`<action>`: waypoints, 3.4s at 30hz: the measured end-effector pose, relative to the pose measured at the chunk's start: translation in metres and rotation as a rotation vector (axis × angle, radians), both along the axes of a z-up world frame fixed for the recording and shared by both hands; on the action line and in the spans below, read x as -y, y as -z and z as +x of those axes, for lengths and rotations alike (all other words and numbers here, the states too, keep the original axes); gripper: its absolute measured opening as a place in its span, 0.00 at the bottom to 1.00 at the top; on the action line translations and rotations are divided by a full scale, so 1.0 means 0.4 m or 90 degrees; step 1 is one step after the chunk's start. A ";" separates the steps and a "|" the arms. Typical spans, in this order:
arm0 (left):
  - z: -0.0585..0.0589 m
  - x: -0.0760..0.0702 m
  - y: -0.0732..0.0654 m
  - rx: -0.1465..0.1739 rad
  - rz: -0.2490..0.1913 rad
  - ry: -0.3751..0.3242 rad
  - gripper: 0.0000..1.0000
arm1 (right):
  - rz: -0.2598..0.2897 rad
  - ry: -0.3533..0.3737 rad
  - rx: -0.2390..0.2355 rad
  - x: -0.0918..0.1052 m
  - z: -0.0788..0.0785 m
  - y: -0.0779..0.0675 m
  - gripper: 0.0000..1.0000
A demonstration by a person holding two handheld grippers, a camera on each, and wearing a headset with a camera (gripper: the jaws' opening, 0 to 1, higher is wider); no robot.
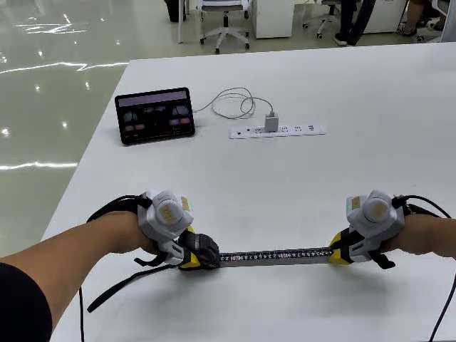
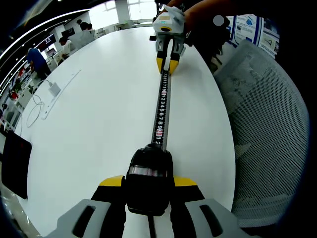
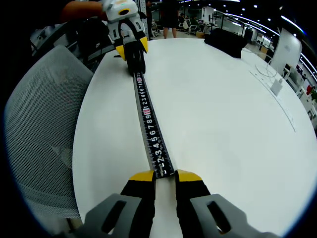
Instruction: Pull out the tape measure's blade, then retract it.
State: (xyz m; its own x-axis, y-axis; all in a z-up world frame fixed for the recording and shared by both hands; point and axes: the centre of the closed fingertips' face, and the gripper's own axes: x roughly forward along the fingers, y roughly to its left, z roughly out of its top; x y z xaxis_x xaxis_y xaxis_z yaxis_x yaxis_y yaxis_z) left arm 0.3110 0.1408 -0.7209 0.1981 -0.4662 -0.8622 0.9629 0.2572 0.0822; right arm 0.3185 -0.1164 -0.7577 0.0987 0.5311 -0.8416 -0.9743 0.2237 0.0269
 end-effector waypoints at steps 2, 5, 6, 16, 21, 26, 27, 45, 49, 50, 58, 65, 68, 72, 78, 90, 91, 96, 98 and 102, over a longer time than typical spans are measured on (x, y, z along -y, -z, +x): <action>0.001 0.000 0.000 0.001 -0.002 -0.001 0.30 | 0.011 0.021 -0.009 0.003 0.002 0.000 0.10; 0.002 0.003 -0.001 0.002 -0.011 -0.005 0.31 | 0.007 0.017 -0.004 0.006 0.000 0.000 0.10; 0.003 0.003 -0.002 0.000 -0.015 -0.009 0.31 | 0.007 0.019 -0.003 0.007 -0.002 0.000 0.10; 0.001 0.006 -0.003 0.019 -0.010 -0.006 0.32 | -0.021 -0.006 0.024 0.005 -0.006 0.000 0.10; 0.002 0.006 -0.003 0.021 -0.005 0.000 0.32 | -0.039 -0.016 0.025 0.004 -0.005 0.001 0.10; 0.002 0.006 -0.003 0.021 0.001 0.002 0.32 | -0.060 -0.016 0.021 0.001 -0.005 0.001 0.10; 0.001 0.005 -0.002 0.021 0.005 0.005 0.32 | -0.063 -0.016 0.020 0.001 -0.005 0.001 0.10; 0.010 -0.017 -0.001 0.028 0.017 -0.030 0.50 | -0.089 -0.036 0.058 0.003 0.012 -0.001 0.17; 0.017 -0.022 -0.008 0.035 0.013 -0.045 0.54 | -0.087 -0.033 0.057 0.002 0.009 -0.001 0.21; 0.018 -0.022 -0.010 0.036 0.012 -0.048 0.56 | -0.085 -0.034 0.055 0.000 0.006 -0.001 0.22; 0.019 -0.032 -0.011 0.047 0.012 -0.070 0.69 | -0.084 -0.025 0.039 0.005 -0.012 0.000 0.40; 0.001 -0.038 -0.005 0.033 0.002 -0.085 0.76 | -0.084 -0.014 0.029 0.017 -0.023 -0.002 0.45; -0.001 -0.043 -0.006 0.028 -0.007 -0.103 0.81 | -0.084 -0.011 0.031 0.019 -0.027 -0.005 0.48; 0.004 -0.049 -0.011 0.041 -0.012 -0.113 0.86 | -0.075 -0.004 0.024 0.018 -0.031 -0.008 0.54; -0.015 -0.045 -0.007 0.025 -0.023 -0.130 1.00 | -0.066 0.020 0.028 0.018 -0.028 -0.017 0.63; -0.018 -0.046 -0.043 0.025 -0.134 -0.263 1.00 | 0.004 0.138 0.056 0.023 -0.025 -0.057 0.71; -0.018 -0.047 -0.050 0.024 -0.154 -0.286 1.00 | 0.016 0.157 0.056 0.024 -0.024 -0.060 0.72; -0.025 -0.065 -0.077 0.033 -0.205 -0.350 1.00 | 0.066 0.230 0.083 0.031 -0.018 -0.104 0.75; -0.027 -0.080 -0.089 0.040 -0.223 -0.384 1.00 | 0.093 0.264 0.091 0.037 -0.019 -0.119 0.76; -0.037 -0.105 -0.105 0.049 -0.252 -0.419 1.00 | 0.120 0.306 0.100 0.057 -0.034 -0.135 0.78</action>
